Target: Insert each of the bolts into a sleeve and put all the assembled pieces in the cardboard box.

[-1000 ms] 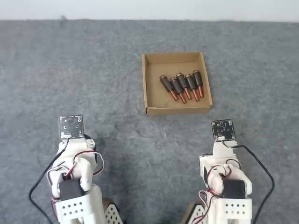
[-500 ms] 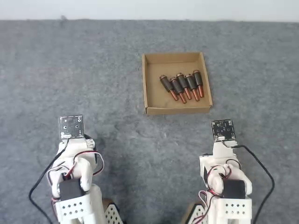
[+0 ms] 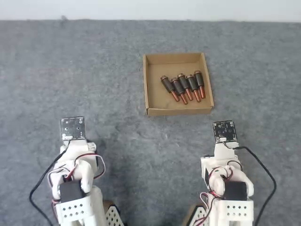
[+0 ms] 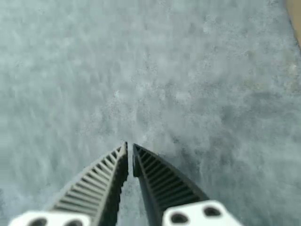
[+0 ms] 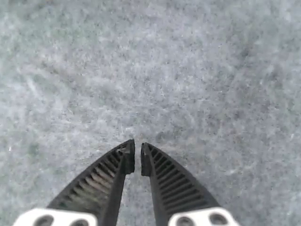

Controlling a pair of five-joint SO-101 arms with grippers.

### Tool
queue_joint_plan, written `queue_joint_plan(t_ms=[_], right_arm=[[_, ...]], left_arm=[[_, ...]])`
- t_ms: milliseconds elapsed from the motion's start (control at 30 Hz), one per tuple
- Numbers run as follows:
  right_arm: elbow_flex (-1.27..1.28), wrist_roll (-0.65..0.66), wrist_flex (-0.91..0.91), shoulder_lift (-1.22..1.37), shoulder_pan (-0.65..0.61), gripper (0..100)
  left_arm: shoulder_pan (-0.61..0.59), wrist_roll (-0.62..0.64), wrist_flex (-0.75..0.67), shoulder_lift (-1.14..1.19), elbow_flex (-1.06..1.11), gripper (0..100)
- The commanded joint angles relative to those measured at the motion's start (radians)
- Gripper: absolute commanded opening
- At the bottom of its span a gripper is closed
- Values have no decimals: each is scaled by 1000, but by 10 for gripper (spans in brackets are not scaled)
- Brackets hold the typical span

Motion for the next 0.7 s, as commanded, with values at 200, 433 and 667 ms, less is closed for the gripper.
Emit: queue_joint_plan(t_ms=[200,433,667], right_arm=[[20,8,7,-31,8,8],[20,8,7,-31,7,8],[20,8,7,-31,7,8]], left_arm=[[0,-5,60,-15,-12,21],[0,-5,60,-15,-12,21],[0,-5,60,-15,-12,21]])
